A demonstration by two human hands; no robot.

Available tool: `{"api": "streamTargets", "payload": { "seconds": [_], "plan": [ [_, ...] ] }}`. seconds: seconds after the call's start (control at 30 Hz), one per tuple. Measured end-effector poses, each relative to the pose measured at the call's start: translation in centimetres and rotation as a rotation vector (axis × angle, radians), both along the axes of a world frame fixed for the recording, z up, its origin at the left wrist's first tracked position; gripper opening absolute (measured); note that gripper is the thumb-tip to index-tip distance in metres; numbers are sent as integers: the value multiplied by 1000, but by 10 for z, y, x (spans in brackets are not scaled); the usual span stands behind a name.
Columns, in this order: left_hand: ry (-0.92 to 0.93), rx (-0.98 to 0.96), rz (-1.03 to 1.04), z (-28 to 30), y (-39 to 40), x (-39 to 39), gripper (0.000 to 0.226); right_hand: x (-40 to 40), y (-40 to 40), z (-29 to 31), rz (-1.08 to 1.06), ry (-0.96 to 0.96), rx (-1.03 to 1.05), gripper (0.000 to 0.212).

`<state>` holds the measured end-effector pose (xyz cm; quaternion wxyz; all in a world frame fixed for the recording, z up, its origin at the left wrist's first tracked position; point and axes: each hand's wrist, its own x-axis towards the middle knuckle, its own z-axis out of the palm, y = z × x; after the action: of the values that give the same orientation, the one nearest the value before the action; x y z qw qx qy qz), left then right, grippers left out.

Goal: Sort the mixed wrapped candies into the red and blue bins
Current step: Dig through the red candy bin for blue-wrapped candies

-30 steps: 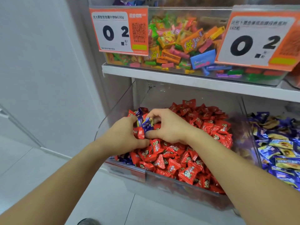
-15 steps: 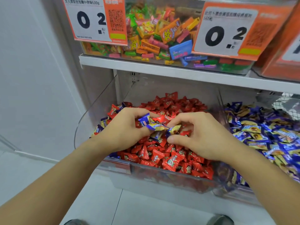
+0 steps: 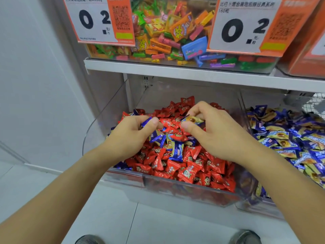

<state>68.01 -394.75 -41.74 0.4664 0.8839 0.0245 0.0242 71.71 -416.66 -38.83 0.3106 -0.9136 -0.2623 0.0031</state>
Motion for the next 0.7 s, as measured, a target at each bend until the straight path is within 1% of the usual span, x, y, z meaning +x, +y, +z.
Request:
{"api": "streamTargets", "payload": {
  "seconds": [0.07,0.2,0.23,0.3,0.33,0.37,0.4,0.47,0.57,0.63,0.67,0.7],
  "plan": [
    [-28,45,-20,0,1,-1,31,-1,1,2,32,20,16,10],
    [-156,65,49,1,2,2,27,0,0,1,172,153,-106,11],
    [-201,60,75,2,1,3,25,0,1,0,182,143,-162,17],
    [-293,49,118,6,-2,4,22,3,1,-5,189,69,-317,49],
    [-328,32,124,8,-4,3,21,5,3,-9,197,27,-385,61],
    [-343,-5,116,10,-7,2,19,6,6,-13,213,-3,-425,66],
    [-334,-61,93,11,-10,1,17,7,8,-17,231,-20,-435,66],
    [-295,-105,31,10,-17,-1,15,9,9,-19,248,-33,-406,56],
    [-286,-42,-25,5,-21,-1,26,13,2,-12,263,21,-333,41],
    [-269,-34,-59,3,-22,2,35,14,-5,-6,286,134,-239,42],
    [-274,2,-67,3,-22,3,36,14,-8,-5,292,184,-196,44],
    [-287,80,-72,2,-22,6,34,15,-11,-4,290,210,-176,45]
  ]
}}
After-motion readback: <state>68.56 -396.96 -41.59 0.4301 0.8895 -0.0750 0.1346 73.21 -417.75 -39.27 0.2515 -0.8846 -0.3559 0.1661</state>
